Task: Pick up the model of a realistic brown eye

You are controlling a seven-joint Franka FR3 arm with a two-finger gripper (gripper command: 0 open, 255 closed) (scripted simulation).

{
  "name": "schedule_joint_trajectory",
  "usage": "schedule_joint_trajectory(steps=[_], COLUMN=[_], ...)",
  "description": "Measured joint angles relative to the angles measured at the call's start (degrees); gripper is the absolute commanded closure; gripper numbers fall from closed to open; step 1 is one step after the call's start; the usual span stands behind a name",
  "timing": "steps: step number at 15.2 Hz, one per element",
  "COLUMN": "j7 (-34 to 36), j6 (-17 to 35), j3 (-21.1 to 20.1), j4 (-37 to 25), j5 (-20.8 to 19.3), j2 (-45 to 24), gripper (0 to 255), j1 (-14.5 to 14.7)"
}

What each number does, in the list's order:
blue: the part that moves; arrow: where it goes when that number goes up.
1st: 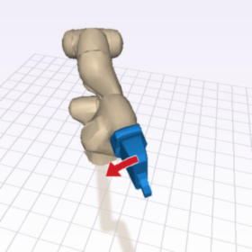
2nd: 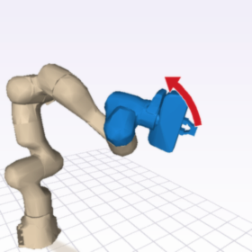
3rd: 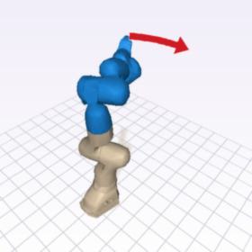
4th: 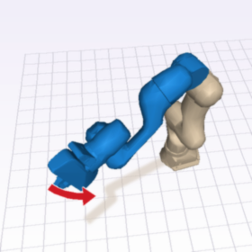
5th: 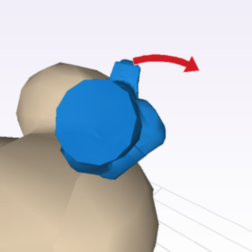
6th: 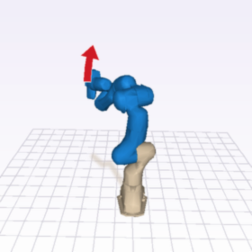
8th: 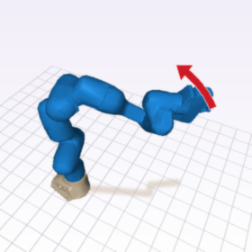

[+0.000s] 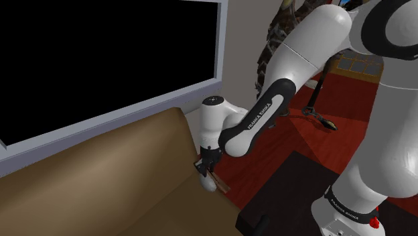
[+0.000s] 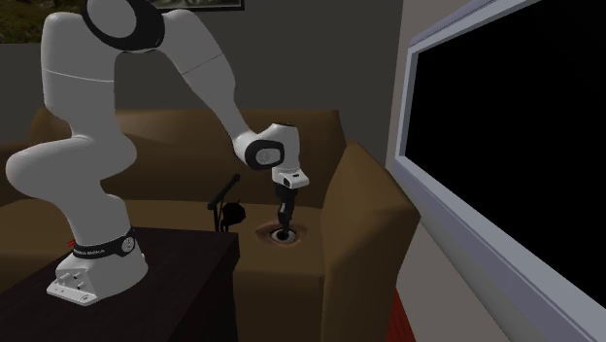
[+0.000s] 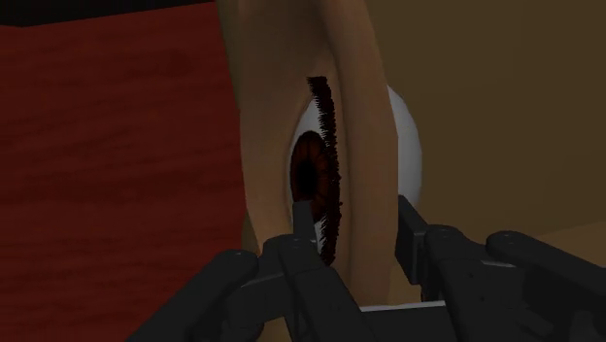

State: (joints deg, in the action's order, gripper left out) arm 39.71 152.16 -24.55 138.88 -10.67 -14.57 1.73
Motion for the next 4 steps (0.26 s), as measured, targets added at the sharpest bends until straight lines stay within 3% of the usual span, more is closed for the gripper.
schedule_joint_trajectory(steps=[4], j7=[-2.0], j6=[-2.5], j3=[-1.4], j4=[0.3], j5=[2.8], j2=[3.1], gripper=[255], j1=[-1.1])
